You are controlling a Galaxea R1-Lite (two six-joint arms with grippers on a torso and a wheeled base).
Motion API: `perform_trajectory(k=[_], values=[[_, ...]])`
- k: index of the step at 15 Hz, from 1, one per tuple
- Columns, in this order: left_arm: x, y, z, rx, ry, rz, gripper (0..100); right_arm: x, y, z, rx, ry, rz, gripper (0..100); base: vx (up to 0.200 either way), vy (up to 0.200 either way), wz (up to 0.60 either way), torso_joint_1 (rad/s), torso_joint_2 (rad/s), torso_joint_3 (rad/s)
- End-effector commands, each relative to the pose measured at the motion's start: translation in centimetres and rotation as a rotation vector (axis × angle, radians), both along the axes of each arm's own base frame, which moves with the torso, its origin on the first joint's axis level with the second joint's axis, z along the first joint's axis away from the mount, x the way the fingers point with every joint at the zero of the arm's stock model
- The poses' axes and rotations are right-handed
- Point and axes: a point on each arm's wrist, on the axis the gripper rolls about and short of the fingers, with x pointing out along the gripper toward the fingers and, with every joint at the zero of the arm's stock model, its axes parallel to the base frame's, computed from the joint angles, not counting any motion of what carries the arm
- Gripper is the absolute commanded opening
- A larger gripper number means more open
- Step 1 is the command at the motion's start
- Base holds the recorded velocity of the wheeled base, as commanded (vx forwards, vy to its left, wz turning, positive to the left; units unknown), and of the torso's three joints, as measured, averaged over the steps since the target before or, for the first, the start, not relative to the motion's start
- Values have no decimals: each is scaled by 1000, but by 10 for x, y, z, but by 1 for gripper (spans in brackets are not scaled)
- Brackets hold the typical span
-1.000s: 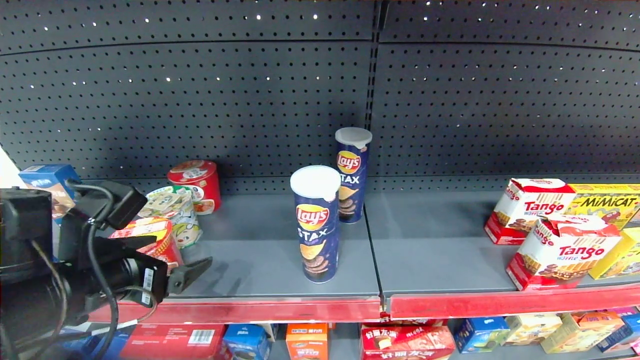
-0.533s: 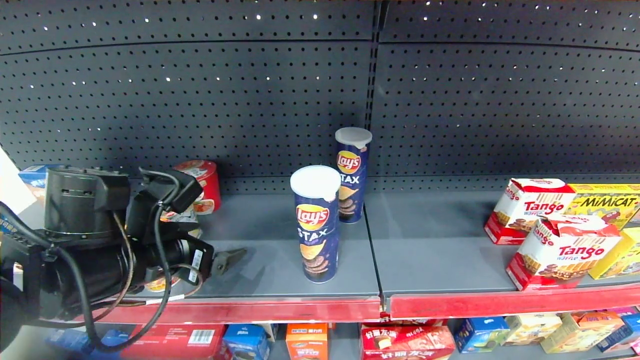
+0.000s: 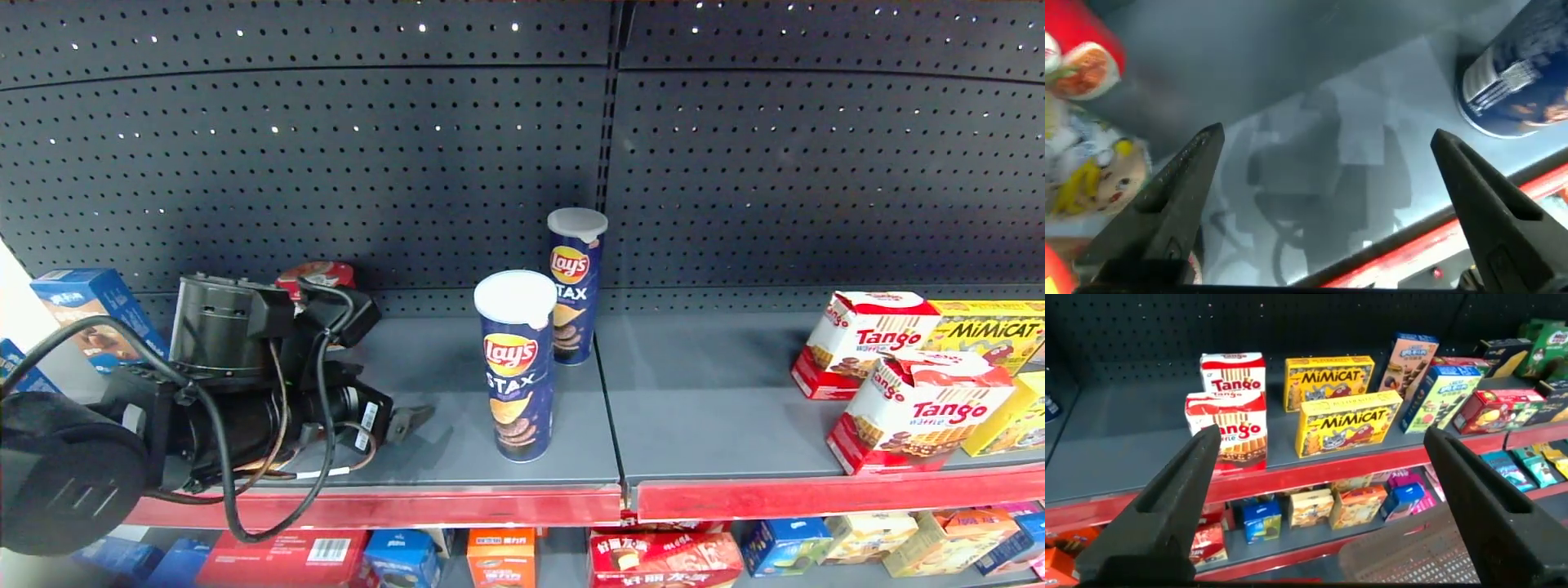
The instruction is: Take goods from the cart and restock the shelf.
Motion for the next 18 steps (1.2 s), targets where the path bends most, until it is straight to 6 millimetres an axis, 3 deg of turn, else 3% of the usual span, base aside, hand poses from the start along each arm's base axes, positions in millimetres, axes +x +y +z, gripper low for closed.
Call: perform_trajectory(k=[1,18], values=[[10,-4,-8,8,22,-1,100,2,0,1,0,5,-4,100,0,0,0,0,0,0],[33,-49,-16,9,25,-97,100,3,1,0,0,9,-16,100,0,0,0,0,0,0]])
